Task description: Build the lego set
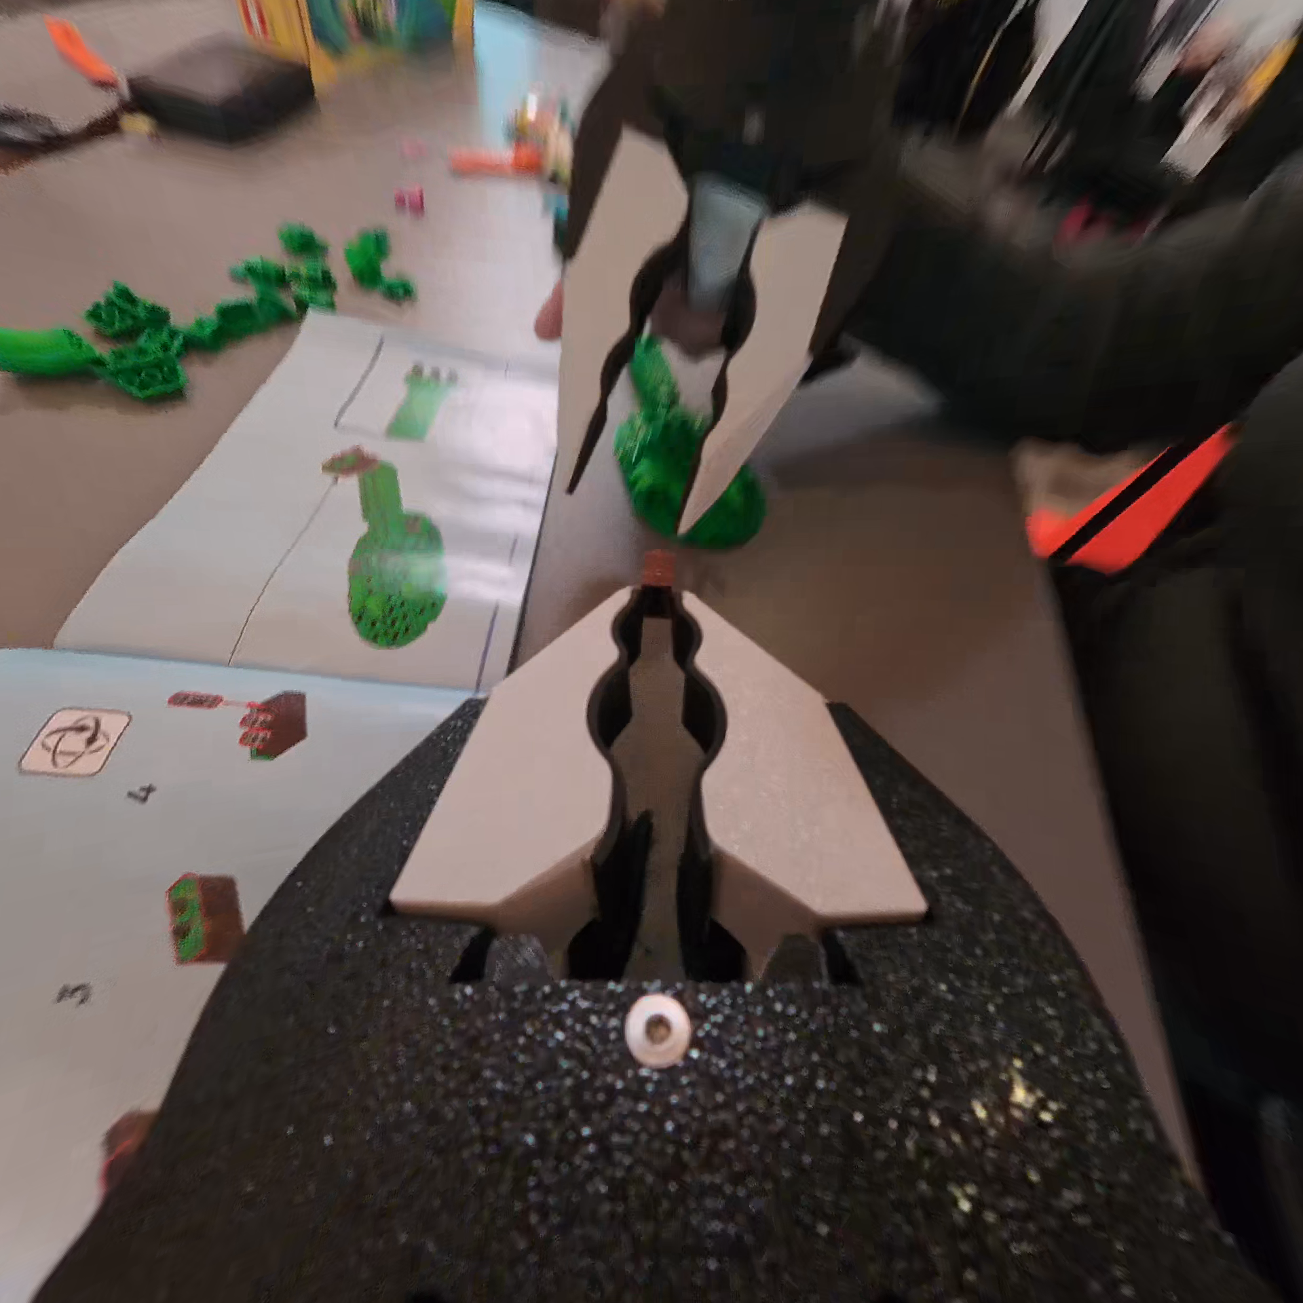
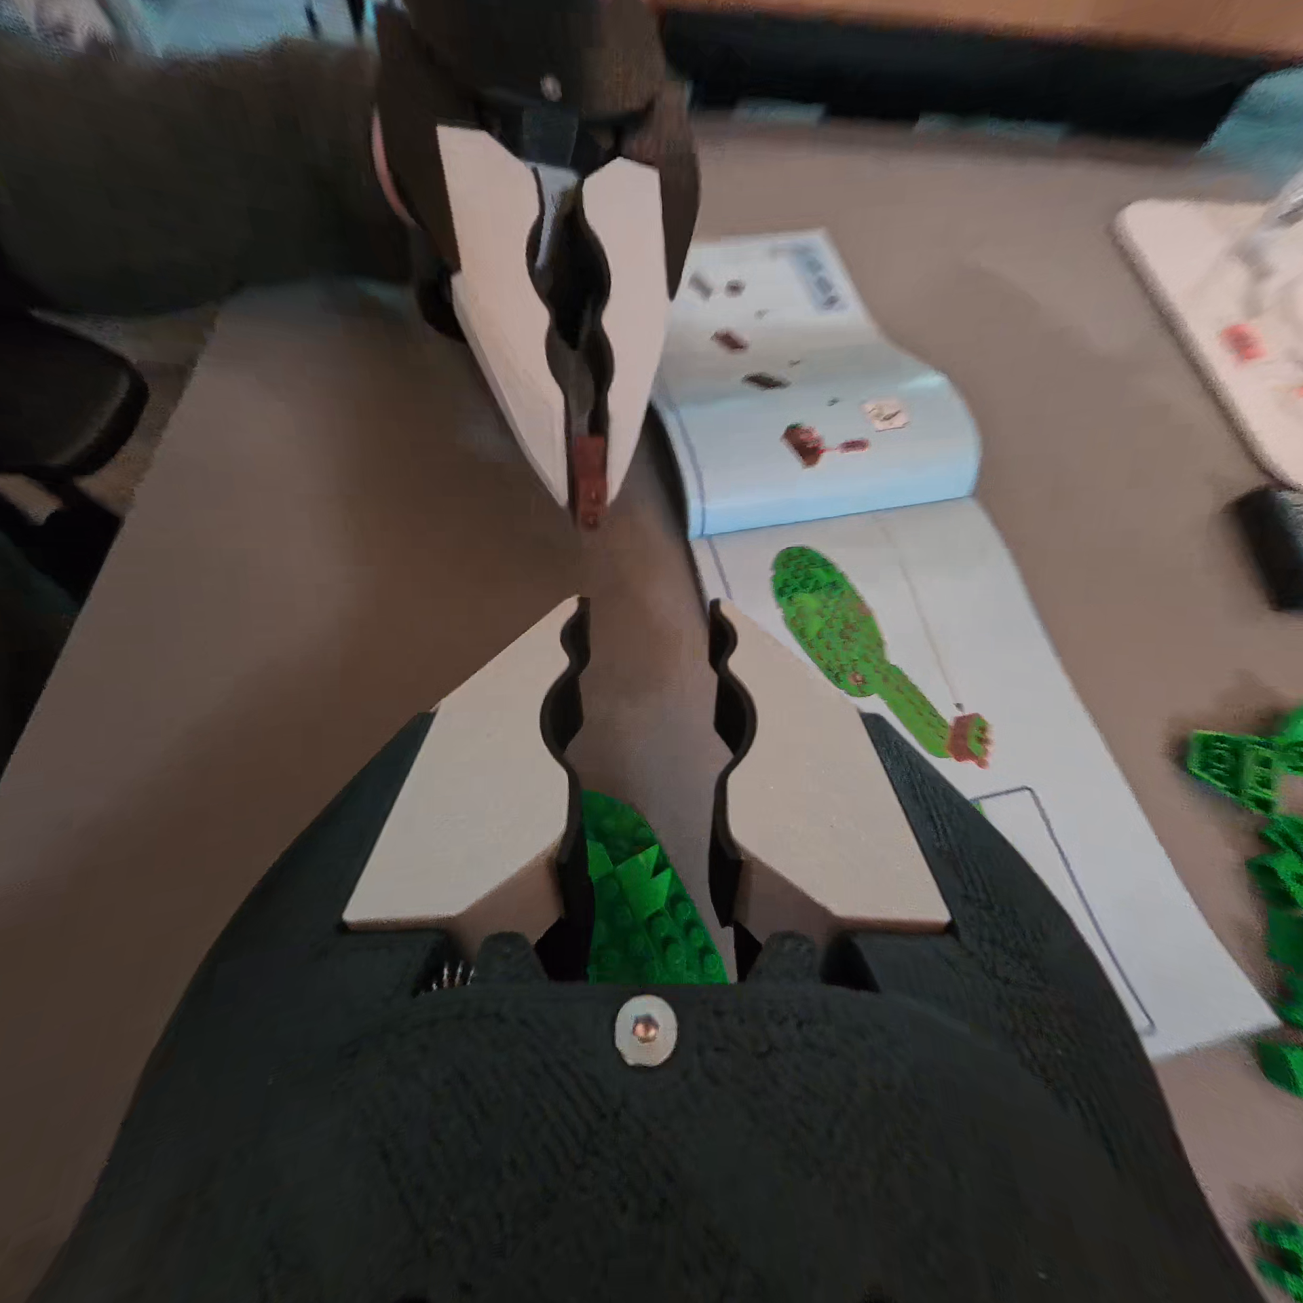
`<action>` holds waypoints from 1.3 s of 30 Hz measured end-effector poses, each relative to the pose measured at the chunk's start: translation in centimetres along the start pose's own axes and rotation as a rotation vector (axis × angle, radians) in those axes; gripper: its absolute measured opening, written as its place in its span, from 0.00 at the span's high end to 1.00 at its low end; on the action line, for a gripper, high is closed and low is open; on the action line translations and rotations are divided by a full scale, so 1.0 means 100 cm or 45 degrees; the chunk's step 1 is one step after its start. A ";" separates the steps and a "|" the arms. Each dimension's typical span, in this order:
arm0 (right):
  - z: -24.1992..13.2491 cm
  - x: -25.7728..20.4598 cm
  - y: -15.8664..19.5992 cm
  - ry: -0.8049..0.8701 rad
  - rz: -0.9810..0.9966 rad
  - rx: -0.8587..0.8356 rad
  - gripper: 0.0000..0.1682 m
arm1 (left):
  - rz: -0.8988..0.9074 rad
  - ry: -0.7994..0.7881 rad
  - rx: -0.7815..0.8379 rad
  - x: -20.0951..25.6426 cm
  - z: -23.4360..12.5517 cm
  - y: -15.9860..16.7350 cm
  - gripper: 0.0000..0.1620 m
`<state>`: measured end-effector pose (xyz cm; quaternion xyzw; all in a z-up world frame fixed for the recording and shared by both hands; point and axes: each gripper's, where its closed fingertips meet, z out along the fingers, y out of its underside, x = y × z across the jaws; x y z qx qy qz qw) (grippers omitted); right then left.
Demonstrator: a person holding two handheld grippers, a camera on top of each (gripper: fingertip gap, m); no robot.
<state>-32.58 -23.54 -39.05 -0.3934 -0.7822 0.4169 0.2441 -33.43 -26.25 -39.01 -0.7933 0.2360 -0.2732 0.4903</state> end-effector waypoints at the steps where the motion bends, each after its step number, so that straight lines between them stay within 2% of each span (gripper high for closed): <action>1: -0.007 0.002 -0.006 0.037 0.000 0.077 0.81 | -0.057 0.048 0.101 0.003 -0.006 -0.013 0.97; 3: -0.019 0.003 -0.019 0.098 -0.022 0.219 0.81 | -0.169 0.146 0.253 0.009 -0.016 -0.034 0.97; 7: -0.028 -0.003 -0.035 0.172 -0.114 0.367 0.81 | -0.373 0.243 0.340 0.012 -0.019 -0.051 0.97; 11: -0.034 -0.008 -0.063 0.376 -0.360 0.540 0.75 | -0.501 0.279 0.446 0.009 -0.019 -0.066 0.97; 14: -0.036 -0.011 -0.077 0.588 -0.602 0.556 0.73 | -0.543 0.308 0.506 0.009 -0.017 -0.073 0.97; 18: -0.033 -0.008 -0.082 0.777 -0.768 0.494 0.74 | -0.590 0.351 0.557 0.015 -0.011 -0.079 0.97; 20: -0.030 -0.007 -0.080 0.844 -0.852 0.451 0.84 | -0.604 0.375 0.576 0.019 -0.007 -0.082 0.97; 22: -0.033 -0.004 -0.082 0.919 -0.898 0.457 0.86 | -0.609 0.376 0.585 0.022 -0.005 -0.085 0.97; 28: -0.040 -0.005 -0.088 0.925 -0.819 0.533 0.90 | -0.631 0.301 0.650 0.022 -0.007 -0.095 0.96; 30: -0.043 -0.007 -0.091 0.922 -0.801 0.563 0.90 | -0.650 0.256 0.652 0.020 -0.008 -0.096 0.86; 35: -0.045 -0.007 -0.092 0.932 -0.809 0.574 0.90 | -0.662 0.255 0.617 0.022 -0.006 -0.092 0.82; 37: -0.045 -0.008 -0.092 0.934 -0.821 0.576 0.90 | -0.672 0.297 0.635 0.026 -0.006 -0.093 0.82; 39: -0.043 -0.008 -0.091 0.932 -0.830 0.568 0.90 | -0.673 0.325 0.651 0.028 -0.006 -0.094 0.89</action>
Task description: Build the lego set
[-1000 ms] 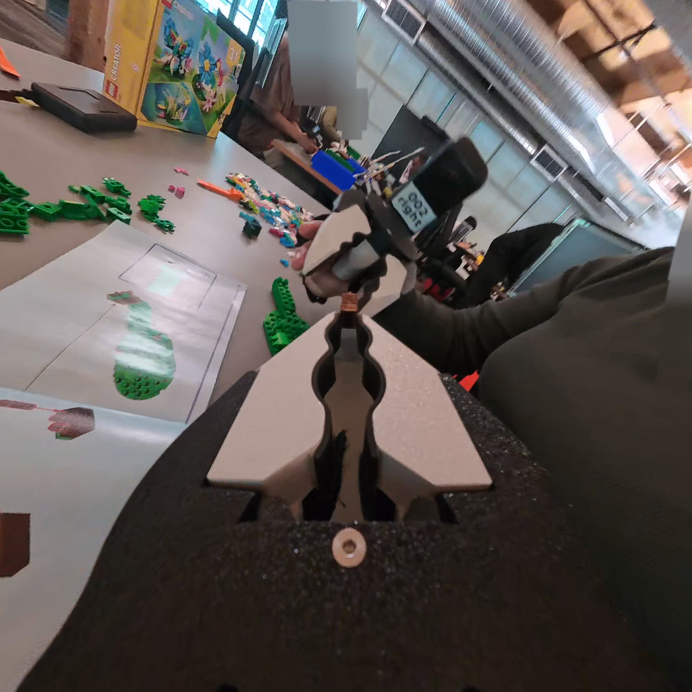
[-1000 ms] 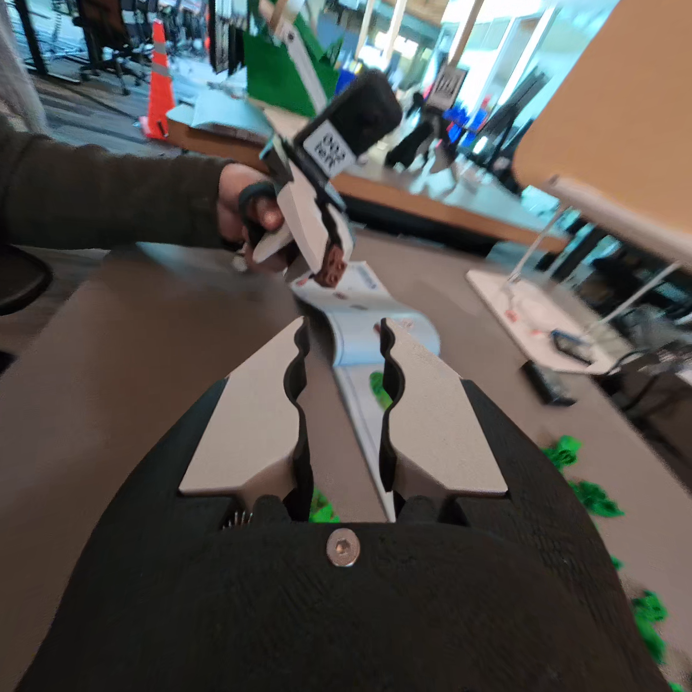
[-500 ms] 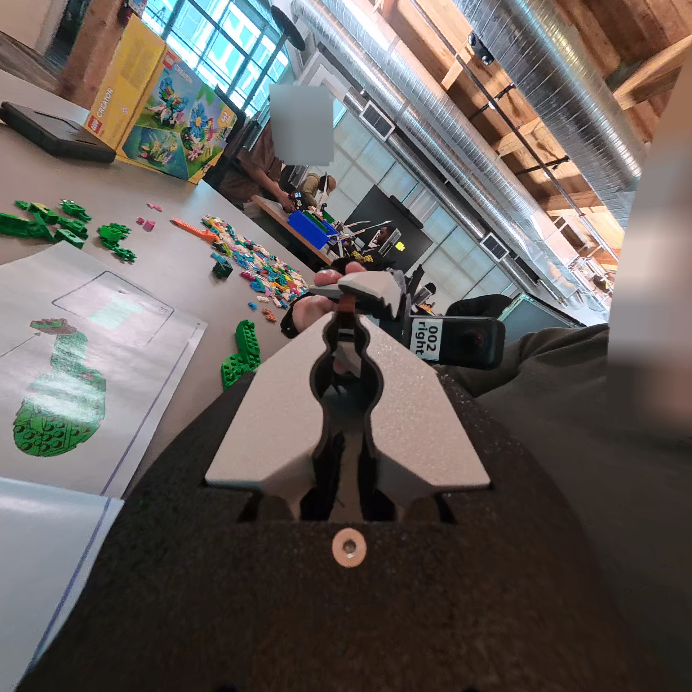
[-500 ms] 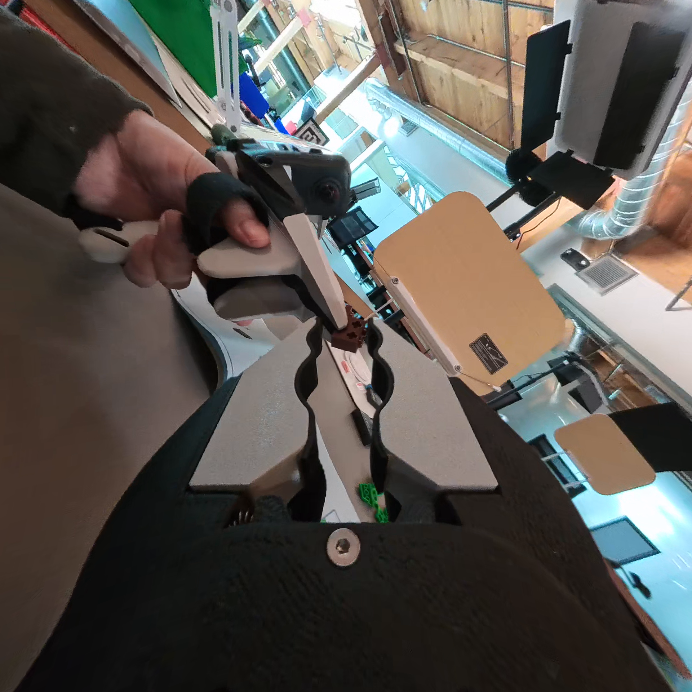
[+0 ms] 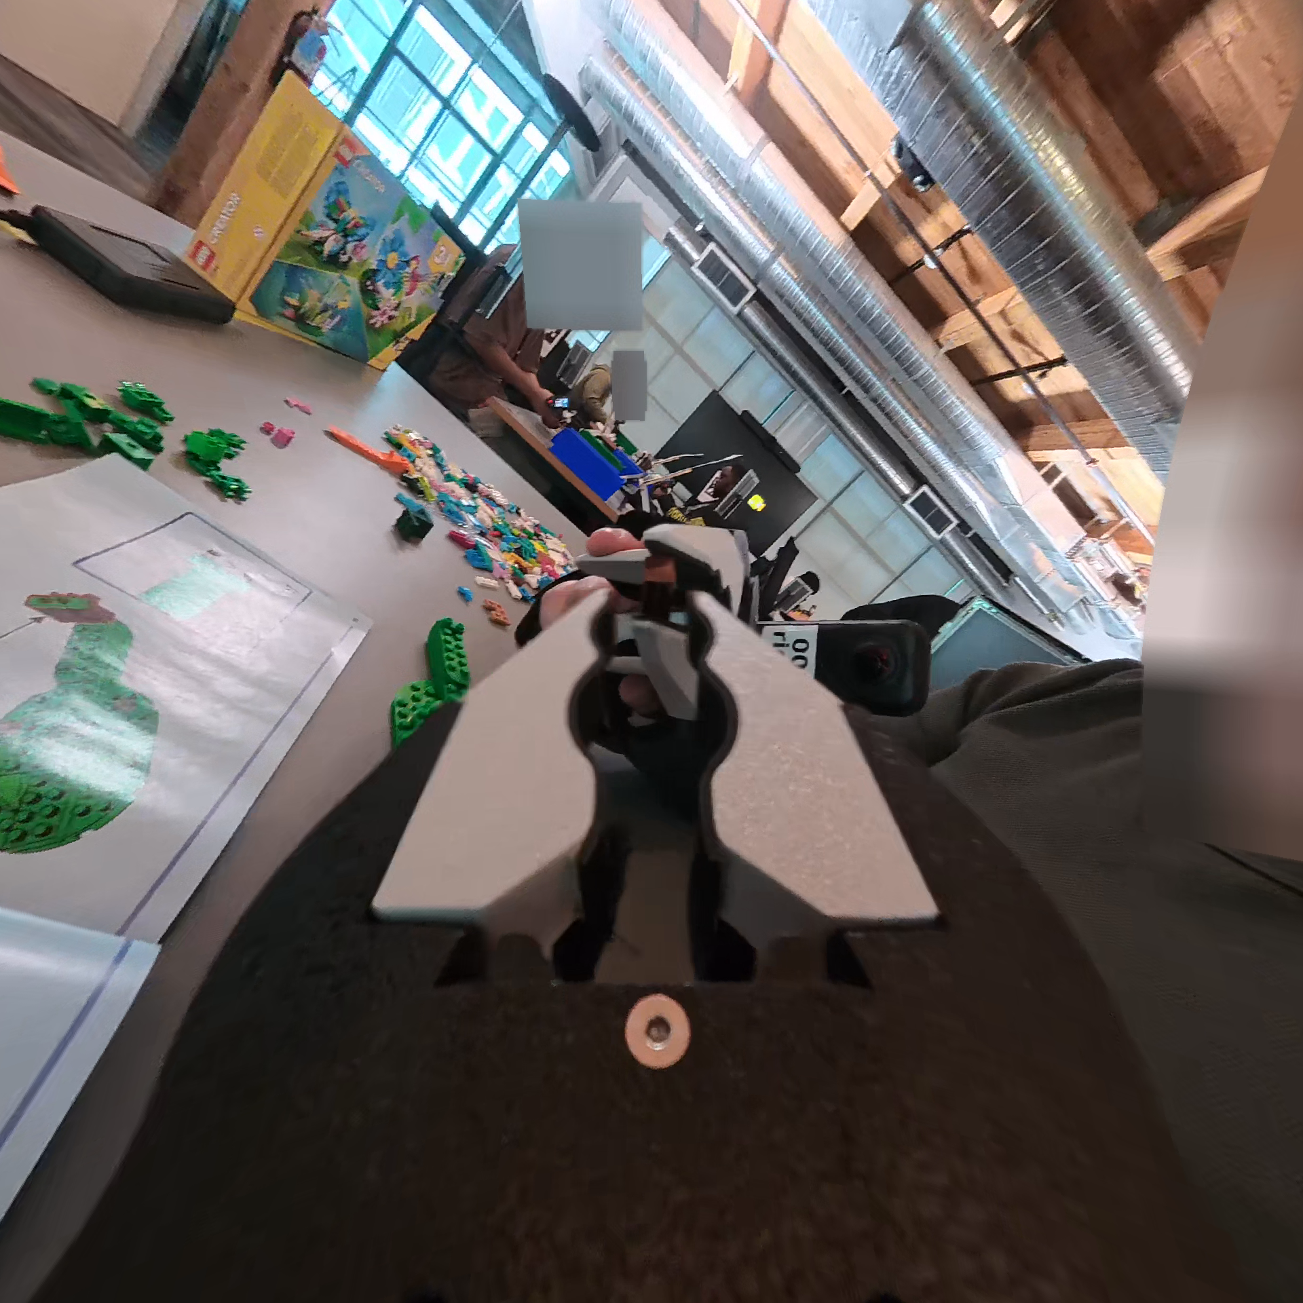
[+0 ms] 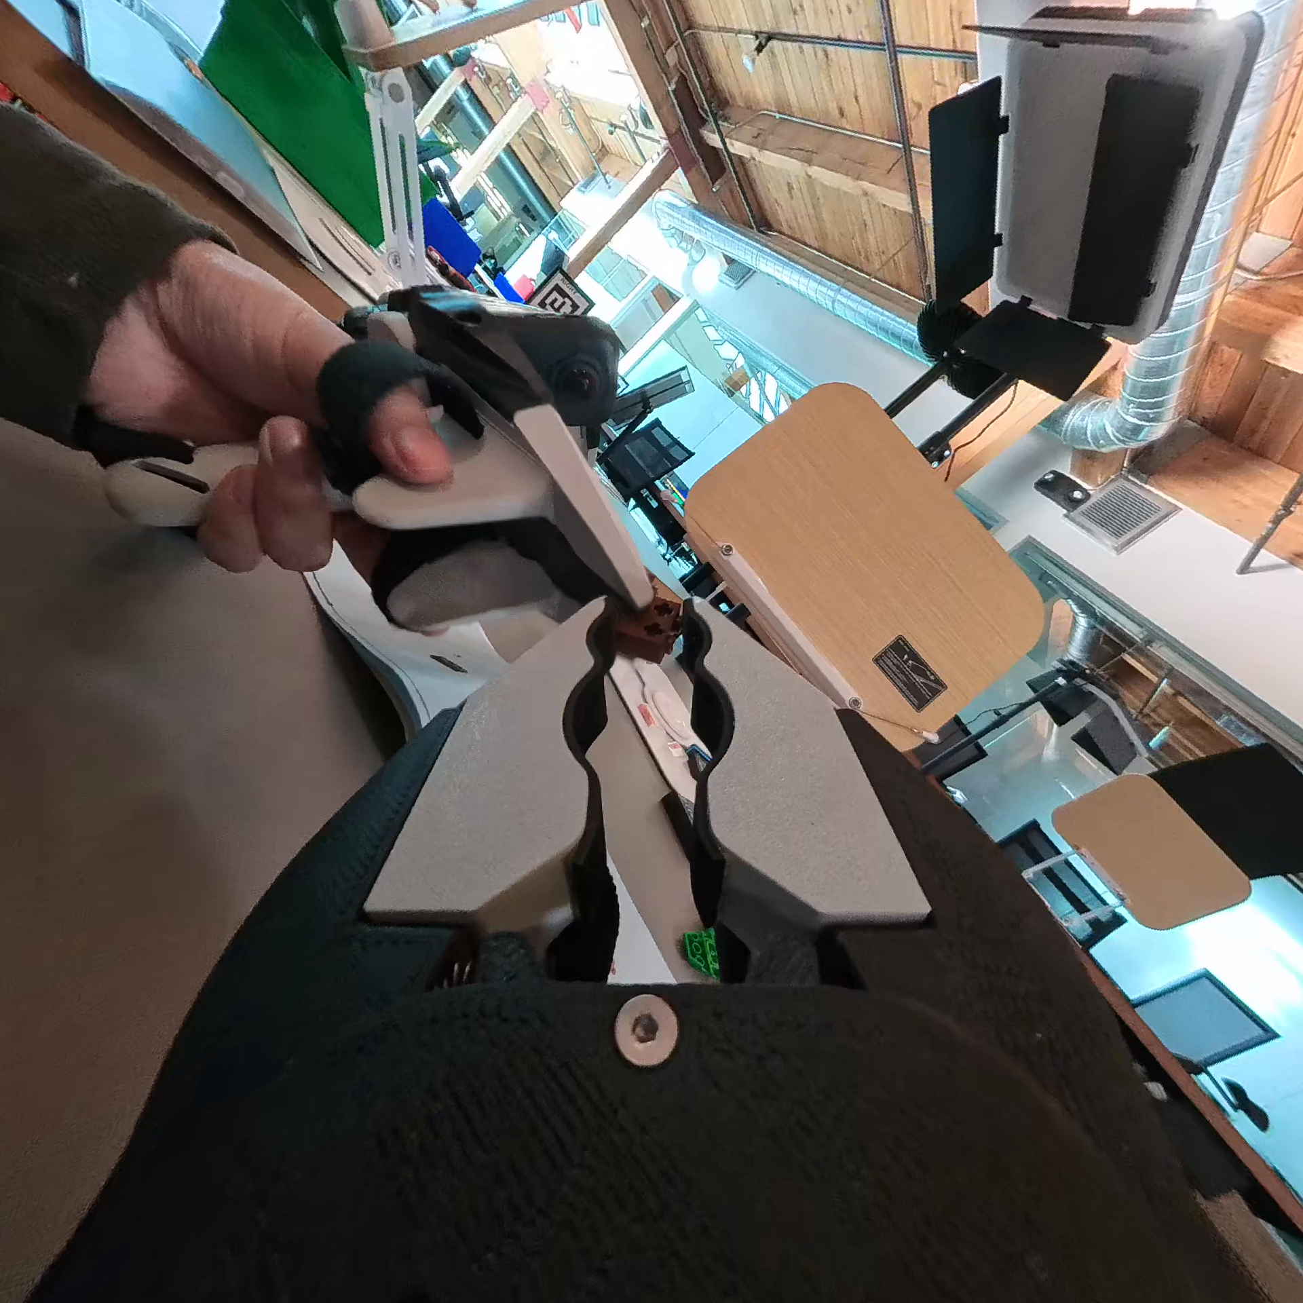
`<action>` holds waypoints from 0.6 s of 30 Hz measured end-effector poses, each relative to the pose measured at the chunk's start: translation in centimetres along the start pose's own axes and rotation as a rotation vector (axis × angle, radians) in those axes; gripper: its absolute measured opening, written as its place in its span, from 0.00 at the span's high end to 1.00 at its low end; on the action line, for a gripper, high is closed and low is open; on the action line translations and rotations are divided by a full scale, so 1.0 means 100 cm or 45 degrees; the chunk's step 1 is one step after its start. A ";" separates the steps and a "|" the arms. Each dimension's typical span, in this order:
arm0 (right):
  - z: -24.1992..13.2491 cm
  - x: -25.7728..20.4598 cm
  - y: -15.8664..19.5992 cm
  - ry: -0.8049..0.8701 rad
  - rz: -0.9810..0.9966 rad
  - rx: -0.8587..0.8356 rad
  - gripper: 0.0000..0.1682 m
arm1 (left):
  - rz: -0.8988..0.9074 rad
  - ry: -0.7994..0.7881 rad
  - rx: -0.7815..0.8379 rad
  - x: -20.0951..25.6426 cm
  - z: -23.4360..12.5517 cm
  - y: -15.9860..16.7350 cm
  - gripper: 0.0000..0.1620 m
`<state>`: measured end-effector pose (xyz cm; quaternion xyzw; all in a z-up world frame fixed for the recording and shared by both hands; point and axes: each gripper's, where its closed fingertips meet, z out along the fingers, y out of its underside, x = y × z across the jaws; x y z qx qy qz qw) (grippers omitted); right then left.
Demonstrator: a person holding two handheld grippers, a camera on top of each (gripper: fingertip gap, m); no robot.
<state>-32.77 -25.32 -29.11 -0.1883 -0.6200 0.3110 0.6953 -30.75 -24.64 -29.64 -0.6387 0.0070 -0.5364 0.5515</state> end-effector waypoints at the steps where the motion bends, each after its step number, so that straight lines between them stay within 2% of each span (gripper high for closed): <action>1: 0.000 0.000 0.000 0.001 0.002 0.006 0.90 | 0.005 0.002 0.004 0.000 0.000 0.000 0.95; 4: -0.003 -0.002 0.000 -0.037 0.014 0.037 0.88 | 0.063 0.003 -0.026 0.000 0.001 0.004 0.96; 7: -0.011 -0.004 0.007 -0.102 -0.010 0.036 0.76 | 0.230 -0.111 -0.121 -0.011 0.000 0.012 0.97; 10: -0.017 0.004 0.027 -0.065 -0.022 -0.054 0.62 | 0.474 -0.285 -0.273 -0.029 -0.002 0.022 0.96; 13: -0.022 -0.006 0.032 -0.062 -0.189 -0.091 0.62 | 0.664 -0.419 -0.398 -0.039 -0.001 0.032 0.96; 15: -0.027 -0.012 0.027 -0.064 -0.299 -0.061 0.63 | 0.711 -0.444 -0.425 -0.039 -0.003 0.039 0.96; 18: -0.040 -0.005 0.018 -0.030 -0.313 0.035 0.65 | 0.798 -0.582 -0.418 -0.050 -0.022 0.038 0.96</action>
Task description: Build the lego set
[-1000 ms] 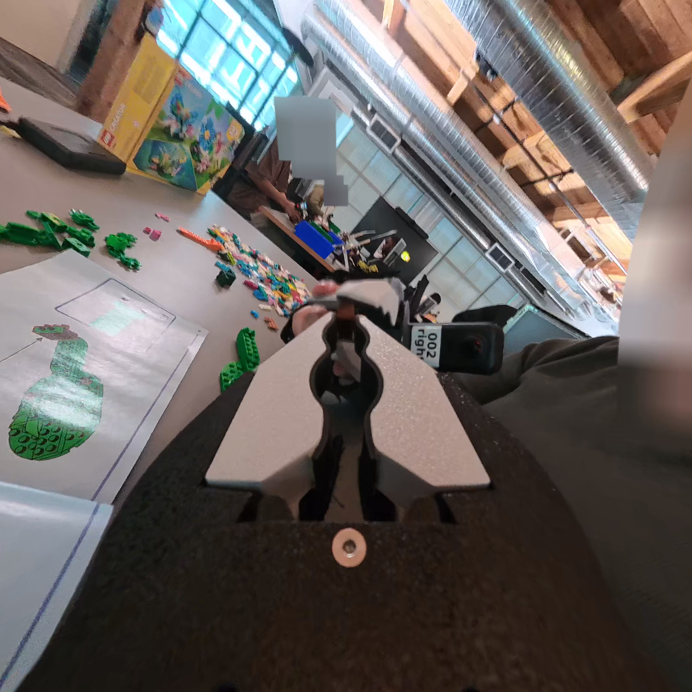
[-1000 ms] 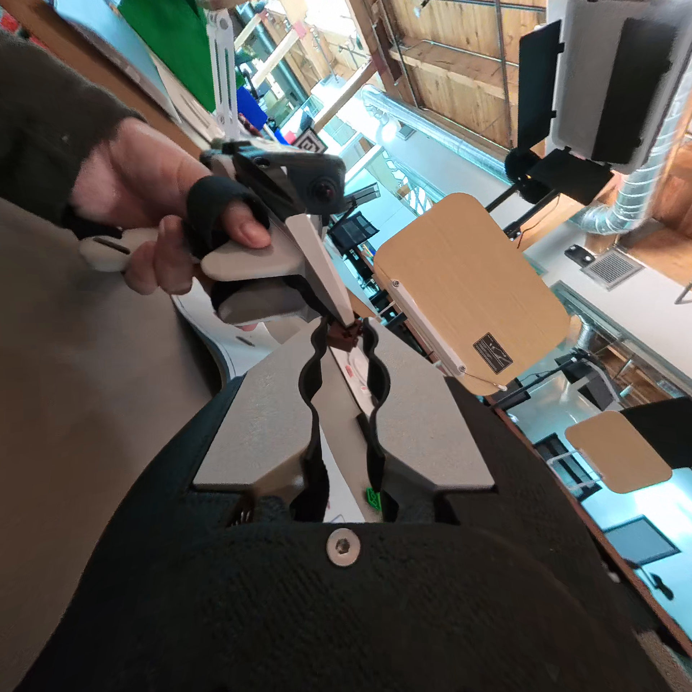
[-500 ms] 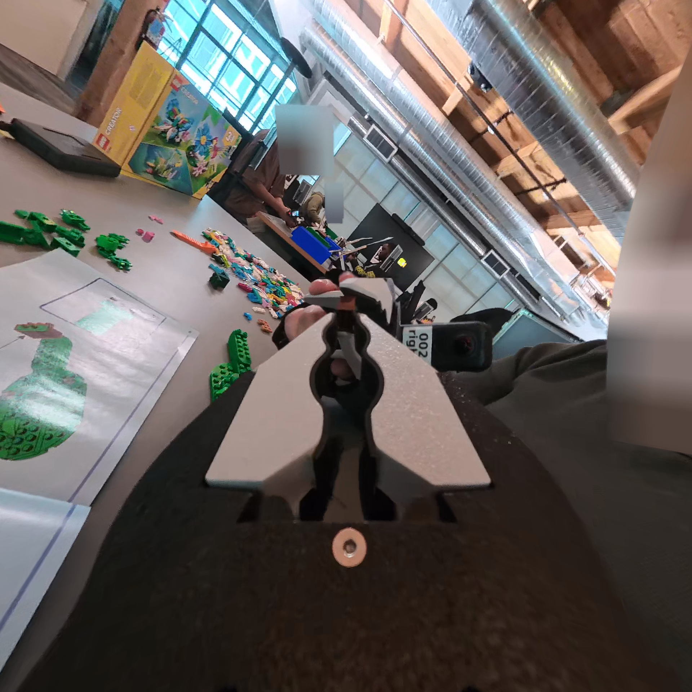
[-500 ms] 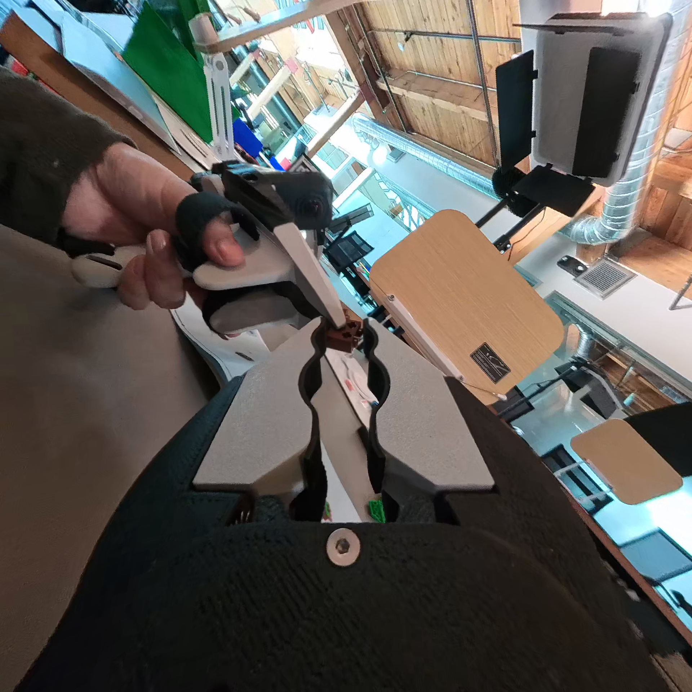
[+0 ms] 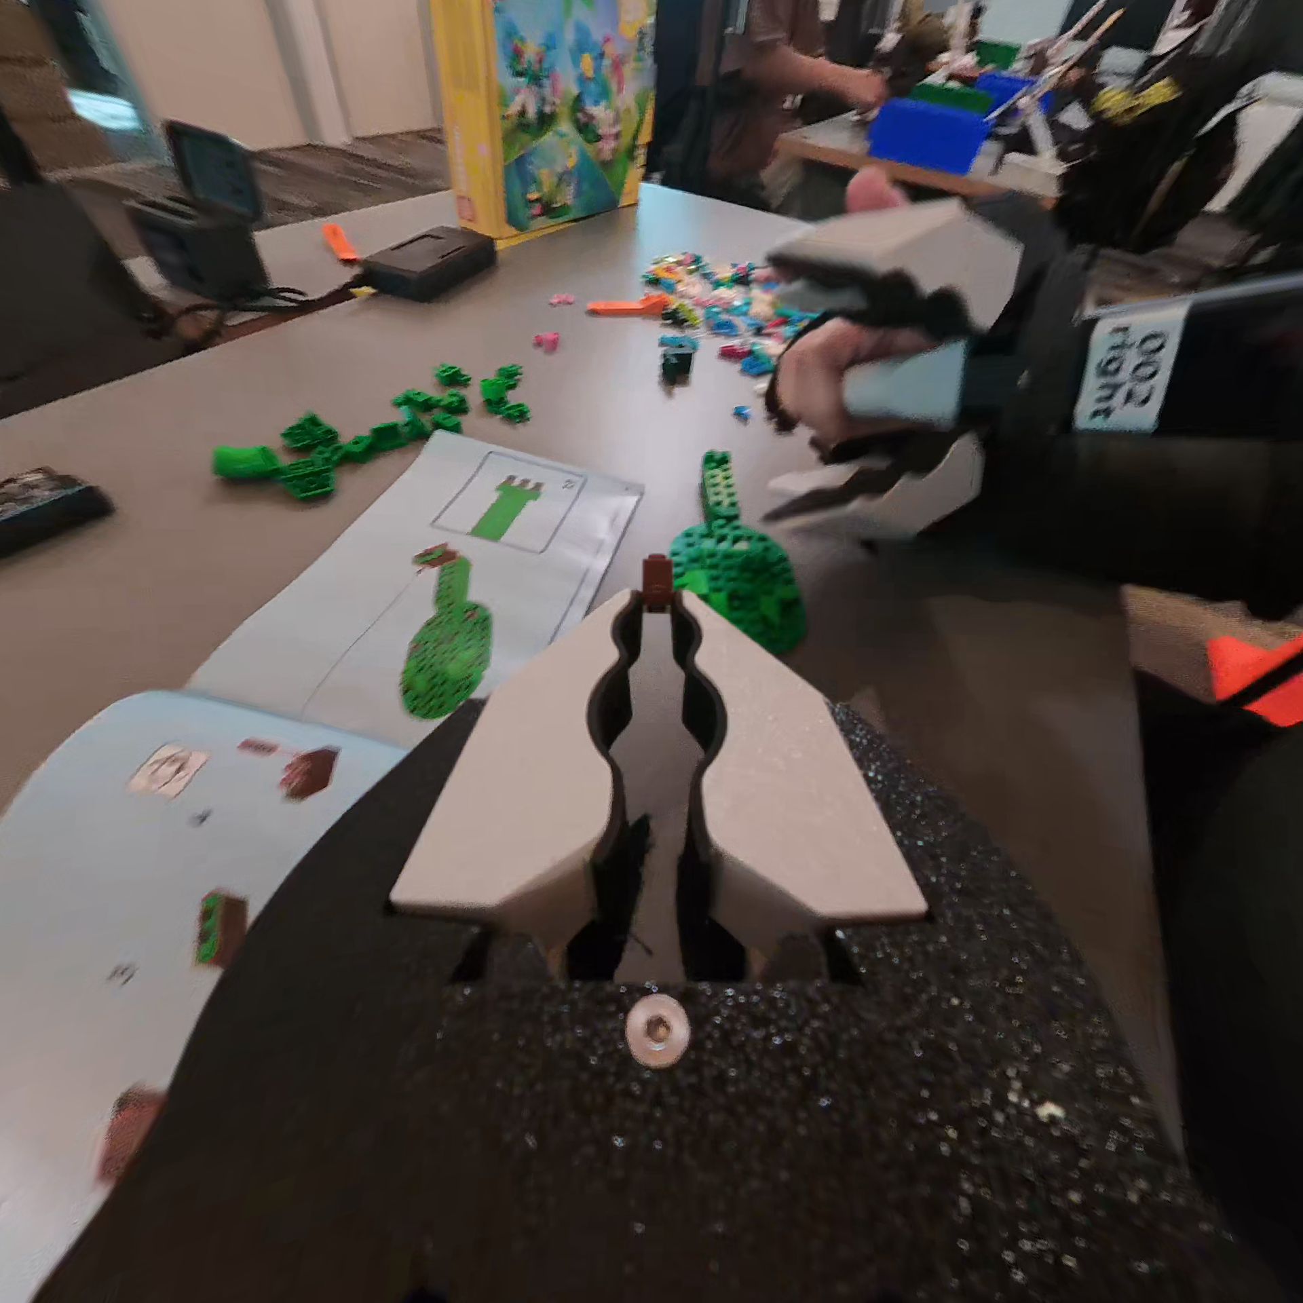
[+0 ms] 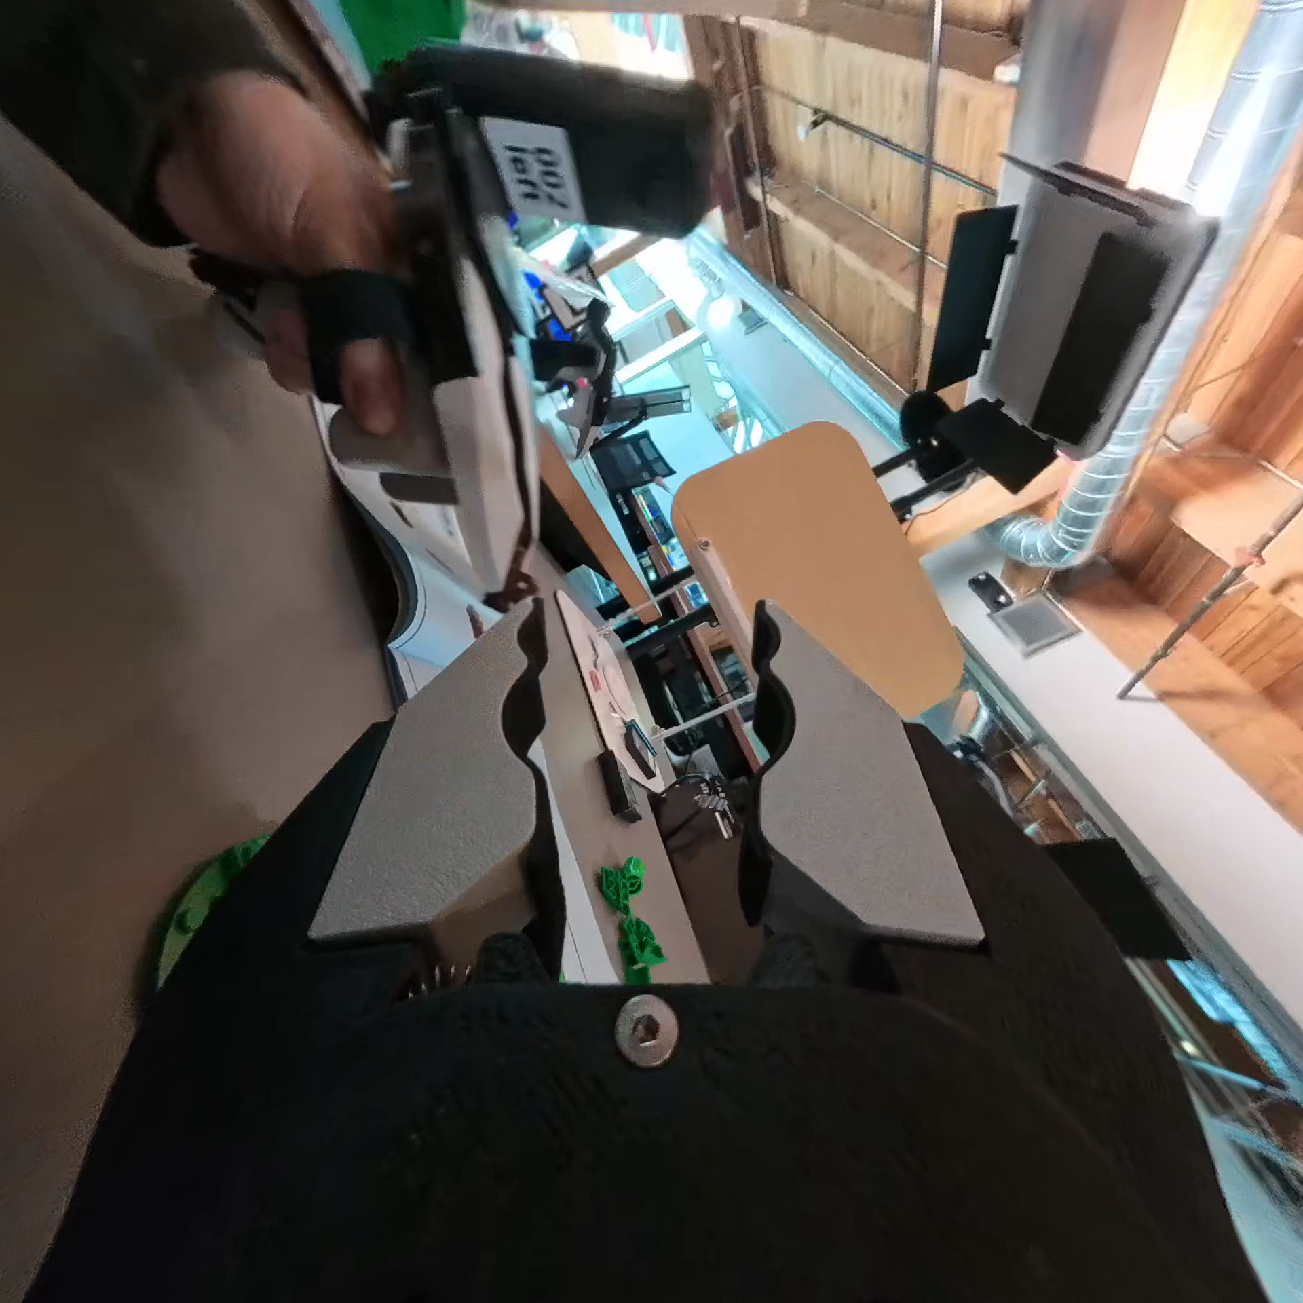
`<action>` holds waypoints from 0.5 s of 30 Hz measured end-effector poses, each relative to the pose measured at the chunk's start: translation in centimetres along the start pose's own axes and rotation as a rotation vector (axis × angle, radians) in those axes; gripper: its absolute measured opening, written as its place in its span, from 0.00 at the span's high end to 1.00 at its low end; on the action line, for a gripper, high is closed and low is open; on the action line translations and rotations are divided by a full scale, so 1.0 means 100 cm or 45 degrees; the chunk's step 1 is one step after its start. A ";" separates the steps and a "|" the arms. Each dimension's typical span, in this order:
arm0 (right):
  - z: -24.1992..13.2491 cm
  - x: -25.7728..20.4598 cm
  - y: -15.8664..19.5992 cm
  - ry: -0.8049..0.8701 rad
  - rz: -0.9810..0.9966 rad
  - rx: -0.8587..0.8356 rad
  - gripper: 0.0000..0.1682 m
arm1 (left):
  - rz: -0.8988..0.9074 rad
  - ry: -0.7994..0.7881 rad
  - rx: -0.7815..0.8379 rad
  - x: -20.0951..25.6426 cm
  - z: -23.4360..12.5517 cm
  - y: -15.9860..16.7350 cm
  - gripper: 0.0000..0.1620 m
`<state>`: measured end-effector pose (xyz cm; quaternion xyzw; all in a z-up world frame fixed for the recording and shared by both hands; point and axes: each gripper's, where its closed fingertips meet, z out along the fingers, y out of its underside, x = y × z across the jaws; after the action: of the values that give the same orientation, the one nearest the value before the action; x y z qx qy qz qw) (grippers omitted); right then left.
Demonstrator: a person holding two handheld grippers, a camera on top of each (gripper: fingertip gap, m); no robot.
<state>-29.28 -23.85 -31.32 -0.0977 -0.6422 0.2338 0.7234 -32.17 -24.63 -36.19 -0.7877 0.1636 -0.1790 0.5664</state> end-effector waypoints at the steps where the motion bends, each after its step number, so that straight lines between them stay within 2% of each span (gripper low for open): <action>1: -0.004 0.005 0.002 0.021 0.039 0.003 0.66 | 0.019 -0.034 0.008 -0.003 -0.005 0.004 0.96; 3: -0.009 0.017 0.010 0.107 0.107 -0.009 0.67 | 0.103 -0.102 0.035 -0.006 -0.009 0.007 0.97; 5: -0.012 0.032 0.023 0.230 0.142 -0.047 0.70 | 0.297 -0.189 0.089 -0.005 -0.005 0.001 0.97; 9: -0.024 0.062 0.051 0.437 0.211 -0.152 0.73 | 0.657 -0.159 0.155 0.019 0.030 -0.018 0.96; 12: -0.040 0.080 0.076 0.558 0.301 -0.233 0.73 | 0.694 -0.107 0.250 0.024 0.053 -0.027 0.96; 15: -0.050 0.085 0.104 0.607 0.347 -0.335 0.76 | 0.653 -0.039 0.385 0.030 0.059 -0.039 0.96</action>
<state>-26.03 -10.11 -29.19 -0.3279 -0.4599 0.2139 0.7970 -26.55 -19.95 -33.96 -0.6299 0.3202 -0.0404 0.7064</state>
